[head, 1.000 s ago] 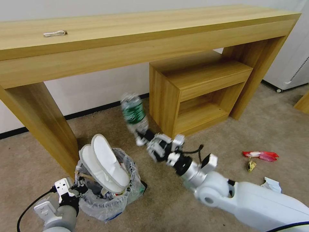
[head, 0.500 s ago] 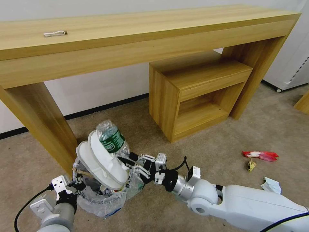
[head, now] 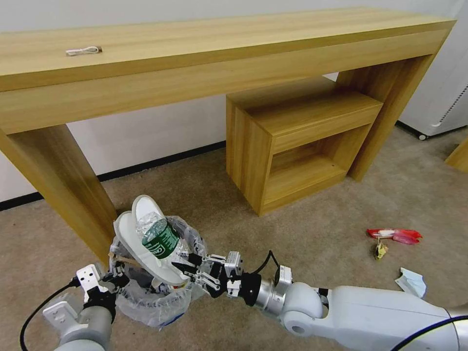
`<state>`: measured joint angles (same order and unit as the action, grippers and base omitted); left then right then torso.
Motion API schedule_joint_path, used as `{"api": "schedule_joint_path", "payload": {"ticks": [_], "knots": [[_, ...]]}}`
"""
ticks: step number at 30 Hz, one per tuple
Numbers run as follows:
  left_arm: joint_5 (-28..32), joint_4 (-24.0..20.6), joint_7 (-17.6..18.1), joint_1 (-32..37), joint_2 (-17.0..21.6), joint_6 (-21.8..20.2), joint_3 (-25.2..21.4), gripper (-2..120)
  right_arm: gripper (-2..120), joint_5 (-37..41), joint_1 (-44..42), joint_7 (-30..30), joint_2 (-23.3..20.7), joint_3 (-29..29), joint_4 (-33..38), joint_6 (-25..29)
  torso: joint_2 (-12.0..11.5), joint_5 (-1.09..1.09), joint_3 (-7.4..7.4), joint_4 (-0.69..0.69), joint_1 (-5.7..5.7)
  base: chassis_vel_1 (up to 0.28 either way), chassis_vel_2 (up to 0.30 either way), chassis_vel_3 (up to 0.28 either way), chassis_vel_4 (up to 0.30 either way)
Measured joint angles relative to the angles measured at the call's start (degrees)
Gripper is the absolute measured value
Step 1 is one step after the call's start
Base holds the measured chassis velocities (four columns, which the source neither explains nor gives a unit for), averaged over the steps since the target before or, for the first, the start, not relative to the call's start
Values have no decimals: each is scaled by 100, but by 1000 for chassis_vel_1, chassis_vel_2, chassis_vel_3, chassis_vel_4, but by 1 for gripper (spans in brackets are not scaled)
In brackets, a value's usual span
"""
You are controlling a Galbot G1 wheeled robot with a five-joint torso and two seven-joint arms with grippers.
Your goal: Pick up the trash bin and place the garbage on the floor into it.
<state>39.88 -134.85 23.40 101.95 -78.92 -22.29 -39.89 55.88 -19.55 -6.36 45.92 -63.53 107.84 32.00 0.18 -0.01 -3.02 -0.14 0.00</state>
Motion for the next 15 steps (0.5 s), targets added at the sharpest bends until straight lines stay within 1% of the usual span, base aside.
{"api": "schedule_joint_path", "payload": {"ticks": [6,8,14,15], "knots": [[-14,-30,0,22,-6,-12,13,1,18,8,64,108,63,-98,-85,-76,0,0,0,0,0,0,0,0,0],[-17,-70,0,47,1,-16,14,1,18,1,153,255,162,-208,-175,-120,0,0,0,0,0,0,0,0,0],[-22,-156,-3,82,-7,-24,31,1,18,-2,365,376,366,-347,-247,-167,0,0,0,0,0,0,0,0,0],[-31,-190,-5,104,-27,-24,29,1,18,0,458,415,459,-432,-264,-191,0,0,0,0,0,0,0,0,0]]}}
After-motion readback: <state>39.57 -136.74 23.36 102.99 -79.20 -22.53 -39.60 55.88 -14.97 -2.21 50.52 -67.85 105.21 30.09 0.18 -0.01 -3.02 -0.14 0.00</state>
